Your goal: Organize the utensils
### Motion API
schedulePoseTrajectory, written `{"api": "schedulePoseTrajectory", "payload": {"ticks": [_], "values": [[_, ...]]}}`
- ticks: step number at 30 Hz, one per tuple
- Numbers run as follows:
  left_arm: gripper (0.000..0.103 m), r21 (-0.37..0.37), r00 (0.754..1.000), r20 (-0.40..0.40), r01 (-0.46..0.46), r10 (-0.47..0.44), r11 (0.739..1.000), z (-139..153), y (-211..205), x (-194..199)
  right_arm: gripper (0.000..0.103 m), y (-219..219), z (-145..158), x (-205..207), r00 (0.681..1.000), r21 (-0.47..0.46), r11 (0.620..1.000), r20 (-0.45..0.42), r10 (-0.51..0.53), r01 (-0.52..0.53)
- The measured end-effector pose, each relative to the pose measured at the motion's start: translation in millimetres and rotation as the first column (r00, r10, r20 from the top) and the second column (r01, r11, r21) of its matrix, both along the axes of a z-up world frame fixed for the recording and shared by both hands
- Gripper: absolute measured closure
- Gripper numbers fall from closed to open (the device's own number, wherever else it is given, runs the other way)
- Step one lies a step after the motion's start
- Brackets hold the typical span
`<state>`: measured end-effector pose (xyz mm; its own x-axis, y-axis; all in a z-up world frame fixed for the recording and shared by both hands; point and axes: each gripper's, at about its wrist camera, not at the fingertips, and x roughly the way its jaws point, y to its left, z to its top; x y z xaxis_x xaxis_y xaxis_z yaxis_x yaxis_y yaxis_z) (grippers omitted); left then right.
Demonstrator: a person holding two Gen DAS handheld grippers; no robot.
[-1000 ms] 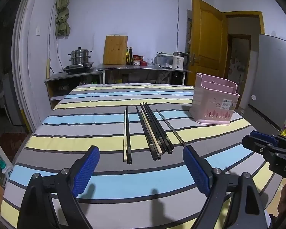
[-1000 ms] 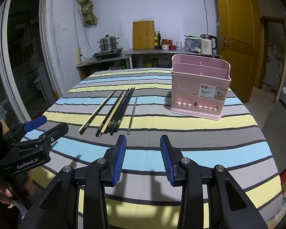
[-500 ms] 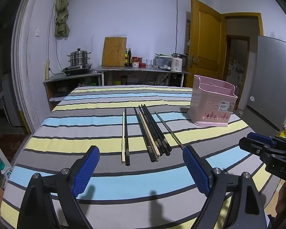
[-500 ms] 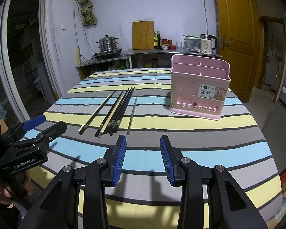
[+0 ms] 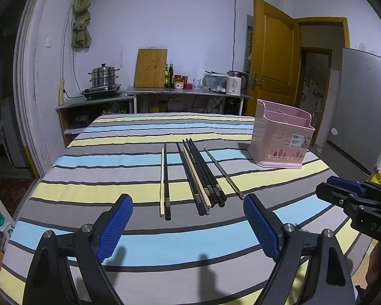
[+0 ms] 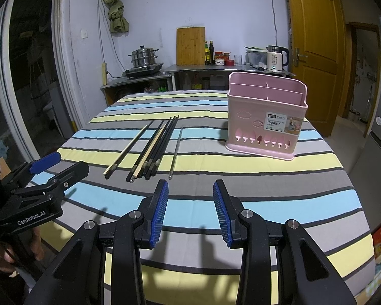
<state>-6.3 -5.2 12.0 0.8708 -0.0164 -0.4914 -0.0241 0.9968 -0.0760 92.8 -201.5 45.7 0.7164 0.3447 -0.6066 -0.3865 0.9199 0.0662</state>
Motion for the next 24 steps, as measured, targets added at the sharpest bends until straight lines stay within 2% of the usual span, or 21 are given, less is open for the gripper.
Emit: {"api": "schedulePoseTrajectory", "payload": {"ticks": [24], "values": [[0.014,-0.002,1.0,-0.002,0.006,-0.006,1.0,-2.7,-1.0,0.8,0.065,0.3,0.2,-0.1,1.0,-0.003,1.0,-0.001,0.0,0.0]]}}
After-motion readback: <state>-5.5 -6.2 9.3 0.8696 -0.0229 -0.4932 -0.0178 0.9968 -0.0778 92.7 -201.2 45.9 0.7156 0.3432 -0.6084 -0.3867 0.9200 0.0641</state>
